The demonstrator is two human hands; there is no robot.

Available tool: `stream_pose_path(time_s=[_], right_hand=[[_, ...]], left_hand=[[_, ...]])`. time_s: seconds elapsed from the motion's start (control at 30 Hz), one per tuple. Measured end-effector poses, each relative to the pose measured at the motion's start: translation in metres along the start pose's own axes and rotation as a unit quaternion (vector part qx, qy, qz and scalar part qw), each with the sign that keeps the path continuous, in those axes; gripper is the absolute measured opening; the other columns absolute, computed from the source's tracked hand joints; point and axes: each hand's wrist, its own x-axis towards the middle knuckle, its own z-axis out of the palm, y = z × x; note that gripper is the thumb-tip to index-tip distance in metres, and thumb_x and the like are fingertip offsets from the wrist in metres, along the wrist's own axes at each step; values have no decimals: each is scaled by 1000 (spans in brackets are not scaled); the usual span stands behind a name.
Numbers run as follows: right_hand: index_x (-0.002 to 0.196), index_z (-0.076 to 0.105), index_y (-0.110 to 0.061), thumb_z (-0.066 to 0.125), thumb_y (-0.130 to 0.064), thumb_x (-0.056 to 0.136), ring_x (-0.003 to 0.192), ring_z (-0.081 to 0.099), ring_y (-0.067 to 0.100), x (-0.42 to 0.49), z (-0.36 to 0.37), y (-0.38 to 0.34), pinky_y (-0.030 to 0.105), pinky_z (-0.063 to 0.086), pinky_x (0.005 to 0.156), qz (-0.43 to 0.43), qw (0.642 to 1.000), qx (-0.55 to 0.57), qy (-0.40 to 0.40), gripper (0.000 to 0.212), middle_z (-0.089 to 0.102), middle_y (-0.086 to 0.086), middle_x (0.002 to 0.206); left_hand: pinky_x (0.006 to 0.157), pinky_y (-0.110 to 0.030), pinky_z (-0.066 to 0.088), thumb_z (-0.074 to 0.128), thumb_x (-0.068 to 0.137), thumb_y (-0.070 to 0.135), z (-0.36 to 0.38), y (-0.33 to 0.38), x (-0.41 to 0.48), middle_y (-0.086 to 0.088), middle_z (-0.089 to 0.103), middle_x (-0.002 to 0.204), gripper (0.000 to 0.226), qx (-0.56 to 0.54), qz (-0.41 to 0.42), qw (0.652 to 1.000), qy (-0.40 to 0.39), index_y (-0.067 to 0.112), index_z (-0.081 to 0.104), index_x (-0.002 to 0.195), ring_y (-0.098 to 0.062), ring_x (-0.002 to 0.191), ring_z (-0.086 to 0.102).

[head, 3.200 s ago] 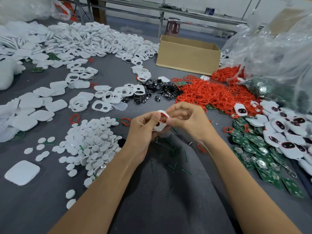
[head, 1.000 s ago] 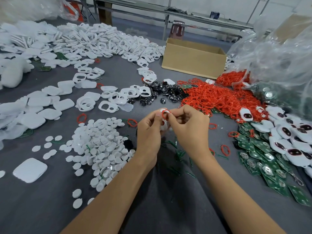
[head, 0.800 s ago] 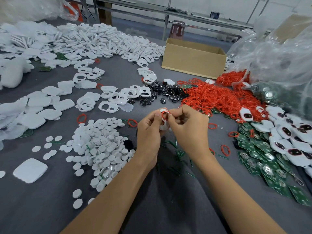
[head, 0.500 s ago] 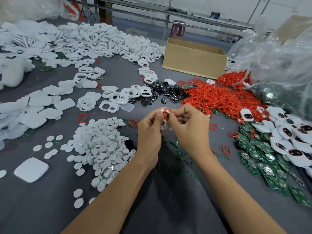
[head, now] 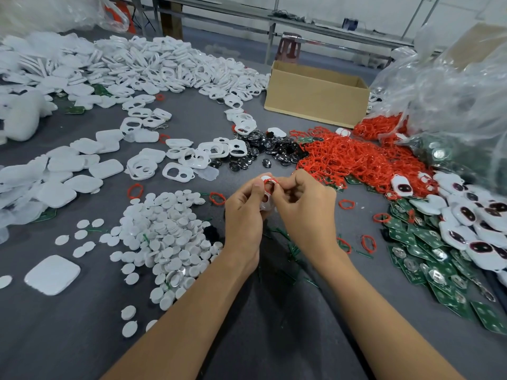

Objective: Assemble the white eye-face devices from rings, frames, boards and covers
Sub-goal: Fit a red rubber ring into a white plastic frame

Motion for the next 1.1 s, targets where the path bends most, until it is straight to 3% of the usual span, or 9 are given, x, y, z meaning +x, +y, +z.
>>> stream_pose_path(time_s=[0.13, 0.57, 0.73, 0.9, 1.1], right_hand=[[67, 54, -9, 67, -6, 82, 57, 62, 26, 1, 0, -1, 45, 50, 58, 0, 1000, -5, 3, 21, 68, 7, 63], [64, 53, -11, 67, -1, 76, 53, 52, 18, -1, 1, -1, 37, 42, 54, -21, 1000, -13, 17, 22, 65, 5, 59], [66, 59, -2, 67, 1, 77, 53, 57, 28, -3, 2, 2, 43, 46, 52, -32, 999, -26, 14, 14, 65, 8, 60], [65, 60, -5, 66, 2, 76, 55, 59, 31, -2, 1, 1, 45, 48, 53, -42, 998, -35, 17, 14, 66, 8, 61], [66, 59, -4, 65, 2, 77, 57, 60, 34, -2, 3, 3, 48, 48, 55, -38, 999, -25, 11, 14, 67, 10, 63]], left_hand=[[70, -19, 55, 46, 101, 13, -1, 0, 1, 2, 73, 81, 33, -3, 6, 1000, -8, 21, 74, 84, -10, 79, 65], [70, -21, 56, 50, 99, 9, 1, 0, 0, -1, 73, 80, 27, -38, -11, 999, 5, 13, 73, 86, -11, 77, 66], [70, -21, 55, 50, 98, 6, 1, 0, 2, -2, 72, 83, 23, -41, -26, 999, 21, 10, 71, 92, -10, 78, 65], [69, -22, 56, 51, 99, 12, 1, 2, -1, 1, 75, 81, 31, -44, -35, 998, 6, 16, 76, 80, -7, 74, 67], [72, -24, 55, 55, 96, 9, 0, 3, 1, 6, 75, 83, 19, -43, -46, 998, 24, 9, 71, 87, -5, 77, 68]])
